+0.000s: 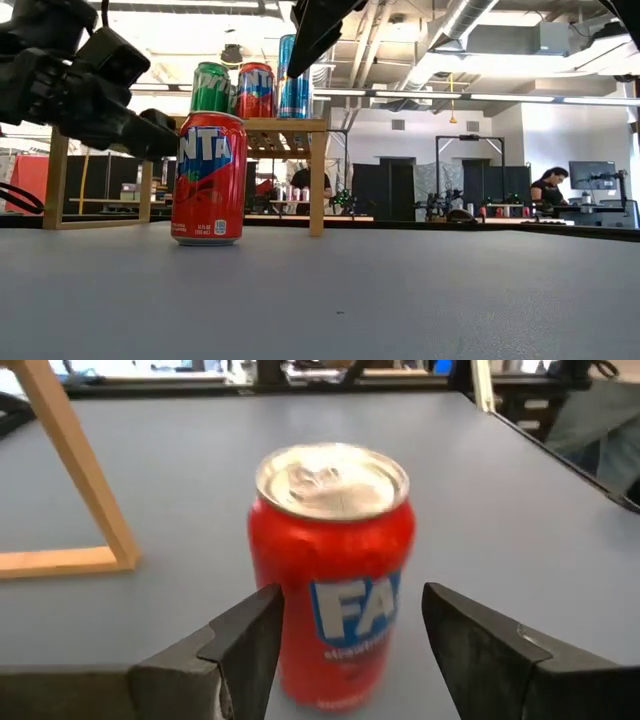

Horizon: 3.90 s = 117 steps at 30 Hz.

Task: Place canned beverage on shelf
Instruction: Put the red soda can on the shelf aligned with the other red soda cans

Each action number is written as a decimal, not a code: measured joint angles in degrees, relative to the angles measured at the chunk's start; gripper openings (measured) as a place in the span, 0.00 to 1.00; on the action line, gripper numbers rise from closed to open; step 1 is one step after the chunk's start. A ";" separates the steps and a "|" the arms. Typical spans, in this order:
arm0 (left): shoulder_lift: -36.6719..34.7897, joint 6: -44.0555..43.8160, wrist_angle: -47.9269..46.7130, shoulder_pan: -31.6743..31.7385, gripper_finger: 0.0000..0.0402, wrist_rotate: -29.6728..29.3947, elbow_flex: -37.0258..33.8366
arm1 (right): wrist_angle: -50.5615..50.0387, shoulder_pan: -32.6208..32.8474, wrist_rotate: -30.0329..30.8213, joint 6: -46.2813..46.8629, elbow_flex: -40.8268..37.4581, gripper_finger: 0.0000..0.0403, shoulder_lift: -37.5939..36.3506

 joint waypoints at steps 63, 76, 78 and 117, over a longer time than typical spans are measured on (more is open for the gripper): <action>21.84 -2.30 -8.59 -14.66 0.57 -7.44 19.41 | -1.56 27.82 31.20 35.63 0.04 0.82 0.02; 21.84 -1.57 -9.33 -9.21 0.66 1.75 19.41 | -1.37 28.82 36.96 36.00 0.04 0.82 0.04; 21.84 -1.00 -9.37 -8.46 0.70 3.73 19.41 | -1.49 28.59 36.96 36.00 0.04 0.82 0.04; 15.24 2.29 -24.33 -6.78 0.83 3.58 28.07 | -1.31 27.93 36.87 36.01 0.04 0.82 0.04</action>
